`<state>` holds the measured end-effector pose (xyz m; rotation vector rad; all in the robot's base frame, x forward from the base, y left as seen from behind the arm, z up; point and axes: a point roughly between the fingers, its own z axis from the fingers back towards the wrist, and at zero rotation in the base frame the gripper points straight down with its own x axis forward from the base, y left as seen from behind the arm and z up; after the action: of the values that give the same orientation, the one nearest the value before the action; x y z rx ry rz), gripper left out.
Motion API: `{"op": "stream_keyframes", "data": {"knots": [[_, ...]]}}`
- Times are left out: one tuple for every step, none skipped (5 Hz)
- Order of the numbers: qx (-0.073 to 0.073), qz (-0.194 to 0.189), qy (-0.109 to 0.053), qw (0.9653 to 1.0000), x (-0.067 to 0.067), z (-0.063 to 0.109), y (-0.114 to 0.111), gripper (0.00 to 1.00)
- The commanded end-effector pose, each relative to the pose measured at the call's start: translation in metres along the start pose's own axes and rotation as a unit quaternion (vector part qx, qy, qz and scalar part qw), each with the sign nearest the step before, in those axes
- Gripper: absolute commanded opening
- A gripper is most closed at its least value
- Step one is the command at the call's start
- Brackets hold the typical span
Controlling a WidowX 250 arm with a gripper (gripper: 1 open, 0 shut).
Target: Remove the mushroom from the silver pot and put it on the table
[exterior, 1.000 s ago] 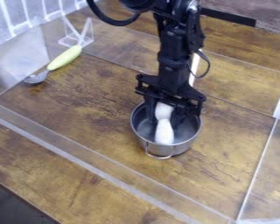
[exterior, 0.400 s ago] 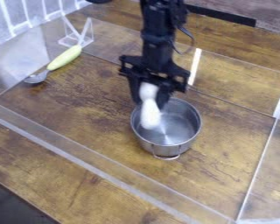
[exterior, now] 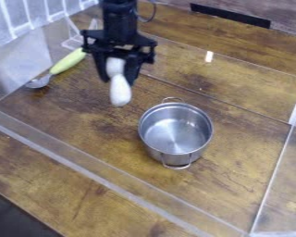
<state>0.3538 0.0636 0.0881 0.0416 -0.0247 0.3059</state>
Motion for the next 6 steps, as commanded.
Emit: {"op": "stream_keyframes", "data": {"knots": [[-0.008, 0.007, -0.040, 0.9992, -0.007, 0.017, 0.010, 0.00], [-0.014, 0.002, -0.030, 0.9994, -0.011, -0.001, 0.008, 0.00], [-0.016, 0.006, -0.021, 0.9996, -0.004, -0.024, 0.030, 0.00], [-0.020, 0.006, -0.013, 0.9997, 0.004, -0.042, 0.045, 0.00], [-0.024, 0.051, -0.002, 0.9984, 0.016, -0.043, 0.034, 0.00], [-0.024, 0.089, 0.008, 0.9957, 0.024, -0.042, 0.021, 0.00]]}}
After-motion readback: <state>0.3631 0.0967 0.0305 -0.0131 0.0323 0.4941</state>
